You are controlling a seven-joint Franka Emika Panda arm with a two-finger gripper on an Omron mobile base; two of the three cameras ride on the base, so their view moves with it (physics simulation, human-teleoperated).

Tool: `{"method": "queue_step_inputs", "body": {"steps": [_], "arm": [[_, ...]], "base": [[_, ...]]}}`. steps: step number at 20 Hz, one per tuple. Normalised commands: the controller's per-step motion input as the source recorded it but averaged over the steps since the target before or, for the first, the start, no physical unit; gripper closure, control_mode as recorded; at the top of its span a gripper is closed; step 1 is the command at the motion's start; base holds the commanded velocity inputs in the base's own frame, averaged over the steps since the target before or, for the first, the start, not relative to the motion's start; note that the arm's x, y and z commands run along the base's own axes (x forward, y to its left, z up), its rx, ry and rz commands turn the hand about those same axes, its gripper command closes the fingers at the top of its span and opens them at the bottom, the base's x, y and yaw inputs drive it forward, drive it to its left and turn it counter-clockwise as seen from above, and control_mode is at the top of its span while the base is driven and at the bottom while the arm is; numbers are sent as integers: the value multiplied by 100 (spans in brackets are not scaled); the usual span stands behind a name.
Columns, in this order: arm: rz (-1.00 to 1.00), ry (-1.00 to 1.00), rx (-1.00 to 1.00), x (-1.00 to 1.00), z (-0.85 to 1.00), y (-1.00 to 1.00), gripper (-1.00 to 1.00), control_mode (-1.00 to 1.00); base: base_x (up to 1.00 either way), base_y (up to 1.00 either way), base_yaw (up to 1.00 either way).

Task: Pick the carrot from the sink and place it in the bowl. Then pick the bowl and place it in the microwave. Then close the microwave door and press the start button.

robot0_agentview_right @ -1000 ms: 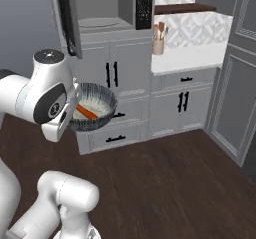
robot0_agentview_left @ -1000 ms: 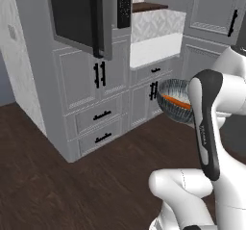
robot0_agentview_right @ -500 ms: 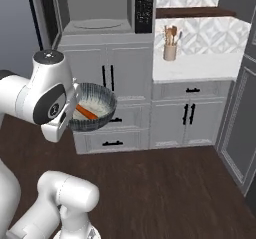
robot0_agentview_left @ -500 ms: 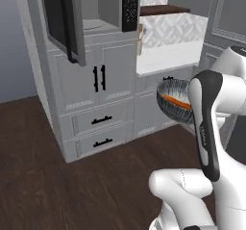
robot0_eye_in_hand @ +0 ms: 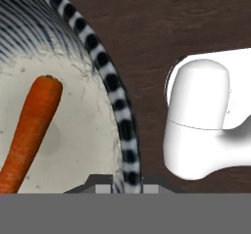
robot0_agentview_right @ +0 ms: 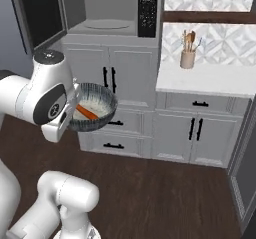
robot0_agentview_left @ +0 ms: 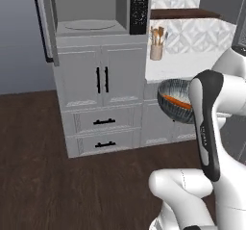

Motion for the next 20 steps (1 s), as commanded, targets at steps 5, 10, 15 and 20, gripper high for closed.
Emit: {"method": "queue_step_inputs", "body": {"steps": [5, 10, 15, 20], "arm": [[0, 0, 0, 0, 0, 0, 100, 100], [0, 0, 0, 0, 0, 0, 100, 100], [0, 0, 0, 0, 0, 0, 100, 100], [0, 0, 0, 0, 0, 0, 100, 100]], "base": [[59, -64, 51], [67, -16, 46], [48, -26, 39], [91, -29, 27]]}}
